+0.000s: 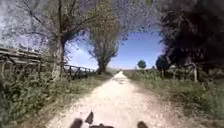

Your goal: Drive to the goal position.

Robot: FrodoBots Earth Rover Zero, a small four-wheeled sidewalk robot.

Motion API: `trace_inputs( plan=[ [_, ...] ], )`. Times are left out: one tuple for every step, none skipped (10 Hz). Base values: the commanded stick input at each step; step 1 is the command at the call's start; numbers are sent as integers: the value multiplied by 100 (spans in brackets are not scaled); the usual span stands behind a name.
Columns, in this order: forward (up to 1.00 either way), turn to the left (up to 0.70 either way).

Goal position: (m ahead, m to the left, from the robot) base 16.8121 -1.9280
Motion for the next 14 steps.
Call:
trace_inputs(
  plan=[
    [70,0],
    [70,0],
    [70,0],
    [70,0],
    [70,0],
    [70,0],
    [70,0],
    [70,0],
    [70,0],
    [70,0],
    [70,0],
    [70,0],
    [70,0],
    [70,0]
  ],
)
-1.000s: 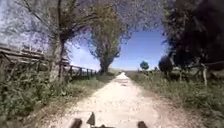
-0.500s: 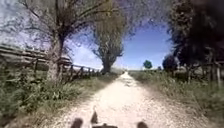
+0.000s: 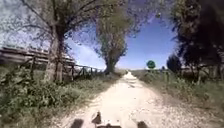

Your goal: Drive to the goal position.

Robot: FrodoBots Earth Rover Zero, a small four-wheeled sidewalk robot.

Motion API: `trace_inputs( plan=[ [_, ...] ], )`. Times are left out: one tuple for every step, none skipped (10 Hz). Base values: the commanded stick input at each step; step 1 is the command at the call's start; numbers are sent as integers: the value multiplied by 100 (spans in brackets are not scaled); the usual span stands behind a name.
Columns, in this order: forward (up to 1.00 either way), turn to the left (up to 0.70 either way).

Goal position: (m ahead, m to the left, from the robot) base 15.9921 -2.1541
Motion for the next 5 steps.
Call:
trace_inputs(
  plan=[
    [70,-23],
    [70,-35],
    [70,-35],
    [70,-35],
    [70,-10]
  ],
)
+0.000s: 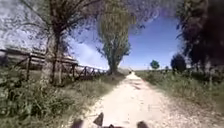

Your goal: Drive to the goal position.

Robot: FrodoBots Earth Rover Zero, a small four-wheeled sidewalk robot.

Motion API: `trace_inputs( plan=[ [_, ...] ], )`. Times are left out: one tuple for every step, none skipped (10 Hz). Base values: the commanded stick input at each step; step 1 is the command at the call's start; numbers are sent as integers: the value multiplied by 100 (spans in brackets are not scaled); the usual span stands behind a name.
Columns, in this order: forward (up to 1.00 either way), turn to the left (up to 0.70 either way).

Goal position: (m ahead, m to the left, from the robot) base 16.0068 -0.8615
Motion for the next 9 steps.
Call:
trace_inputs(
  plan=[
    [70,0],
    [70,0],
    [70,0],
    [70,0],
    [70,0],
    [70,0],
    [70,0],
    [70,0],
    [70,0]
  ],
)
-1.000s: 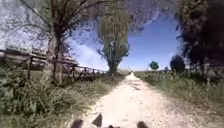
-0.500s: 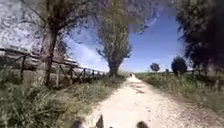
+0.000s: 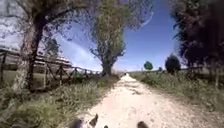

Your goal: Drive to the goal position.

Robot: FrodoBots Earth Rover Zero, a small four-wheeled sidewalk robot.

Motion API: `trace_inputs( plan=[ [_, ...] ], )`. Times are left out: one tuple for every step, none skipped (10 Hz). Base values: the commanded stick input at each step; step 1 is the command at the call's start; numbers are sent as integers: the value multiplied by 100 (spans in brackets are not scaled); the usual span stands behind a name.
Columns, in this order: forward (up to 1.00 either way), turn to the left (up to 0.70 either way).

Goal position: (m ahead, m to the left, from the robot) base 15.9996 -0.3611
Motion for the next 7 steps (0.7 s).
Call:
trace_inputs(
  plan=[
    [70,0],
    [70,-10],
    [70,-34],
    [70,-35],
    [70,-35],
    [70,-23],
    [70,0]
  ],
)
